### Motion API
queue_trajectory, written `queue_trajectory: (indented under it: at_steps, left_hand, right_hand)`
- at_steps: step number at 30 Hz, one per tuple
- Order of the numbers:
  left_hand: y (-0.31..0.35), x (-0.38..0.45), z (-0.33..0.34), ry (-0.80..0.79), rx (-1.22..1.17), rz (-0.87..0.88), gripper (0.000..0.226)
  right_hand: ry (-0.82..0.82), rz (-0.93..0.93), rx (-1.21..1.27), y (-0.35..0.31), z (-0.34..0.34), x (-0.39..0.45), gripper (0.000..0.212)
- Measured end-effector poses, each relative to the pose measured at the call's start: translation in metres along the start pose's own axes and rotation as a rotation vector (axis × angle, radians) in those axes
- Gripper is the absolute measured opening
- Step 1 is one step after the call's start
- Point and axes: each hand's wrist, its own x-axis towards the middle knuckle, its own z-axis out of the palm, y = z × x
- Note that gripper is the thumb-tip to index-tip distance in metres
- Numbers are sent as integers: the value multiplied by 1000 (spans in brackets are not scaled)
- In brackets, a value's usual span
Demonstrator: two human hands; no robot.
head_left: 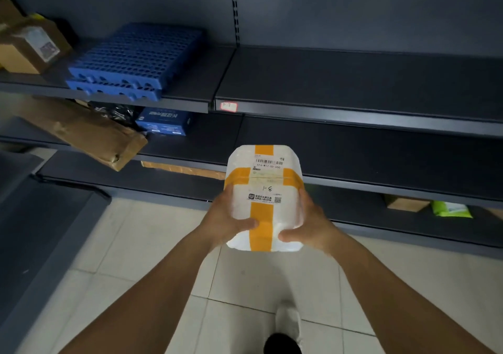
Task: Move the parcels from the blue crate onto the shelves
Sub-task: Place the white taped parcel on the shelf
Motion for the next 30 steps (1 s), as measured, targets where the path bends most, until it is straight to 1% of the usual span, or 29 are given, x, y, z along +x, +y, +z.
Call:
queue_trajectory:
  at_steps: [3,7,9,14,20,22,25,28,30]
  left_hand:
    - [-14,37,0,-6,24,0,94]
    - [-26,88,0,33,73,15,94]
    - [-28,117,-2,53,66,5,92]
    - [-40,204,-1,47,55,41,102]
    - [-35,290,7,55,106,113,95]
    - [-38,311,9,51,139,104,94]
    - [-37,328,12,71,193,78,100]
    - [-29,344,9,104,229,65,90]
    - [-23,357,4,112,272,85,86]
  right_hand:
    - [6,-43,69,9,6,38,117]
    - [-1,-111,133,24,10,97,109]
    - [27,-118,141,21,7,123,107]
    - [116,-112,140,21,-3,195,104]
    - [222,-165,106,27,-20,272,93]
    - [223,-165,87,30,-20,293,96]
    - [213,-153,38,33,-20,322,101]
    - [216,-164,32,31,-22,343,101]
    - [231,-176,33,27,-25,355,100]
